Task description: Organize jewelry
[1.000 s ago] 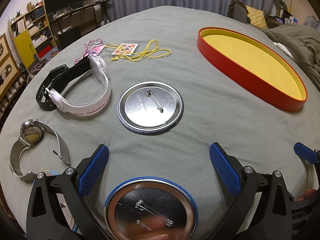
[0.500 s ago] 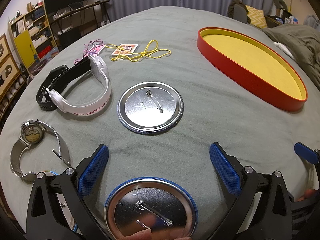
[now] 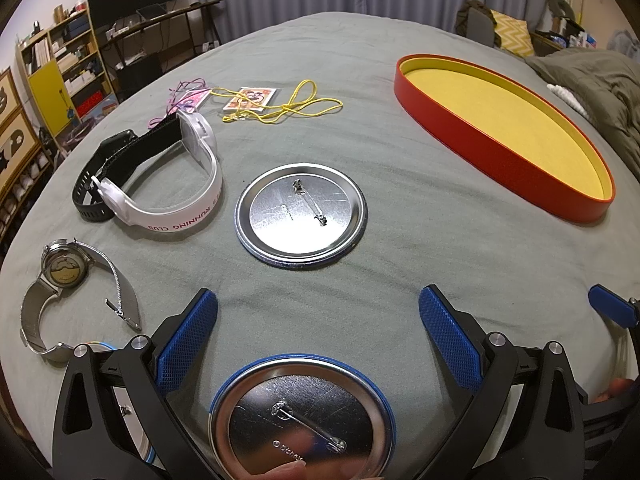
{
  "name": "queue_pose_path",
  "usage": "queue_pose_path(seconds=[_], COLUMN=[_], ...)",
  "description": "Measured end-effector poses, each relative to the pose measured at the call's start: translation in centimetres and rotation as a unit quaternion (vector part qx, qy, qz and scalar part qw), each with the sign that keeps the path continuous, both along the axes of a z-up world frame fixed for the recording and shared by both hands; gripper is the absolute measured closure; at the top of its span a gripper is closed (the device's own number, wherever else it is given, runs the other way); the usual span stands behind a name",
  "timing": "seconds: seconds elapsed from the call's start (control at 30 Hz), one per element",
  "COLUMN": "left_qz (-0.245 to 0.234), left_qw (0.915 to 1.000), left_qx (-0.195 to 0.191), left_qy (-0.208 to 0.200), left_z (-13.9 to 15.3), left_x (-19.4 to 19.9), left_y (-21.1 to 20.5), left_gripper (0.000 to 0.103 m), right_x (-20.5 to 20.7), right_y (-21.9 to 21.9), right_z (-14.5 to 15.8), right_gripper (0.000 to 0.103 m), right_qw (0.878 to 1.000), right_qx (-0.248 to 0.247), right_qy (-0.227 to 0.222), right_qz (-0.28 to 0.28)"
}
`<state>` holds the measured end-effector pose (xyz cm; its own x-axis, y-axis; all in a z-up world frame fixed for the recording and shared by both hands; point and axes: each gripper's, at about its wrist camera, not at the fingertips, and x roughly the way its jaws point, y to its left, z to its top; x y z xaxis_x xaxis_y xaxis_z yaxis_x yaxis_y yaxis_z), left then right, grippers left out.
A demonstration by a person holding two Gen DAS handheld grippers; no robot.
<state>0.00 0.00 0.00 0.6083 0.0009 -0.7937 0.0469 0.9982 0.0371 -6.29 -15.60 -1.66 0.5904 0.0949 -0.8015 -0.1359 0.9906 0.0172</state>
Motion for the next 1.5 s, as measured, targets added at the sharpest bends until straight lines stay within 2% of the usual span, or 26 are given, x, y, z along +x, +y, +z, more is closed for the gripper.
queue_pose_path(seconds=[1.5], left_qz=[0.0], left_qw=[1.0], left_qx=[0.001], left_qy=[-0.002], left_z=[0.05], left_x=[-0.07], left_y=[0.11], left_gripper=[0.005], right_x=[-0.11], right_y=[0.81], right_z=[-0.07], right_gripper=[0.008], right_qw=[1.0], right_qx=[-0.013], right_qy=[-0.003], right_qz=[-0.002])
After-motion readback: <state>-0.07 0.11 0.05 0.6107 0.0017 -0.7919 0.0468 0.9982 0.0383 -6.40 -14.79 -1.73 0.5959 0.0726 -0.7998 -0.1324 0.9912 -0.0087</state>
